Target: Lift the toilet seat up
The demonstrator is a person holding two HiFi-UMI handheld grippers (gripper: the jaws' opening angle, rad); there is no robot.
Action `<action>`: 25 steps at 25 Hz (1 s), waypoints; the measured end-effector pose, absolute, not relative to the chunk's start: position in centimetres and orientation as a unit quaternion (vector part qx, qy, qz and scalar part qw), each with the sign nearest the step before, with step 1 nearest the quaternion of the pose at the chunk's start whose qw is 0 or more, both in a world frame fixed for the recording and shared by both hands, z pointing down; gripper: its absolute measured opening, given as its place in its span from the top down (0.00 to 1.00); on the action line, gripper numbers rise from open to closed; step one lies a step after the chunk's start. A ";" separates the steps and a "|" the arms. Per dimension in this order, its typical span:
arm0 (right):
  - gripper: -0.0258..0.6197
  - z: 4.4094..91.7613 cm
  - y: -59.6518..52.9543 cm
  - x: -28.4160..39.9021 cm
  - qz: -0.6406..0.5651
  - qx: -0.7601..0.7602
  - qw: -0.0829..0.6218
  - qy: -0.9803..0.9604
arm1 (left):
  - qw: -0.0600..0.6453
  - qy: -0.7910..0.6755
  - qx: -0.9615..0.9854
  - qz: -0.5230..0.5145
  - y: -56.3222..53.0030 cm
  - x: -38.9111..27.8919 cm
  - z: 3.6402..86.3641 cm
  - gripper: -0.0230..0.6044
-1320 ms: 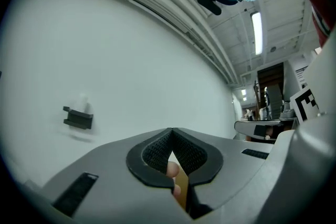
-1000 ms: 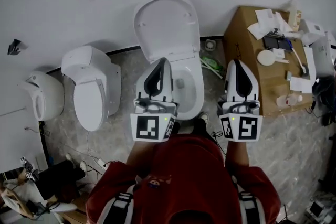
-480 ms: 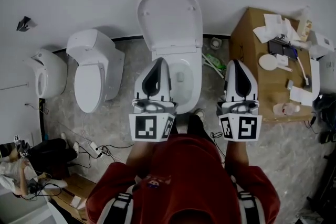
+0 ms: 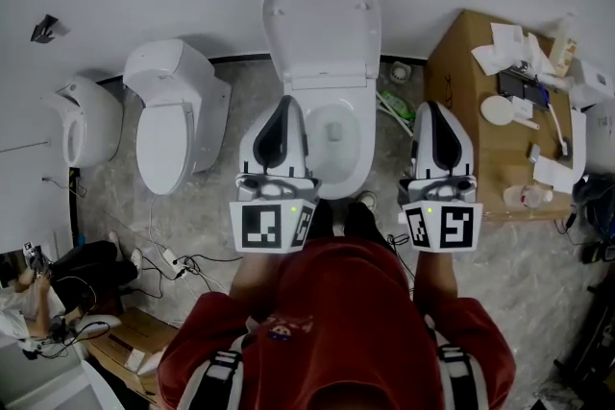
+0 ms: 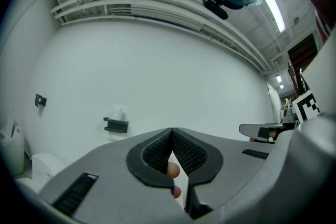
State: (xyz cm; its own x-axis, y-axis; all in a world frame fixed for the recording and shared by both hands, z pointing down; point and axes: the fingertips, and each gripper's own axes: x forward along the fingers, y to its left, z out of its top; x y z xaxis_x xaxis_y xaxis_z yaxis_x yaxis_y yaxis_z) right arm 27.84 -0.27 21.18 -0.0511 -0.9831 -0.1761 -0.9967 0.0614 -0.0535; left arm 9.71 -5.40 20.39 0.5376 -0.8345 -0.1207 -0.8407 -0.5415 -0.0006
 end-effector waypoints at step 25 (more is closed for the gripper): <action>0.94 26.1 -7.6 18.9 -0.013 -0.621 0.048 0.782 | 0.002 0.514 -0.857 0.032 -10.9 2.5 25.3 0.95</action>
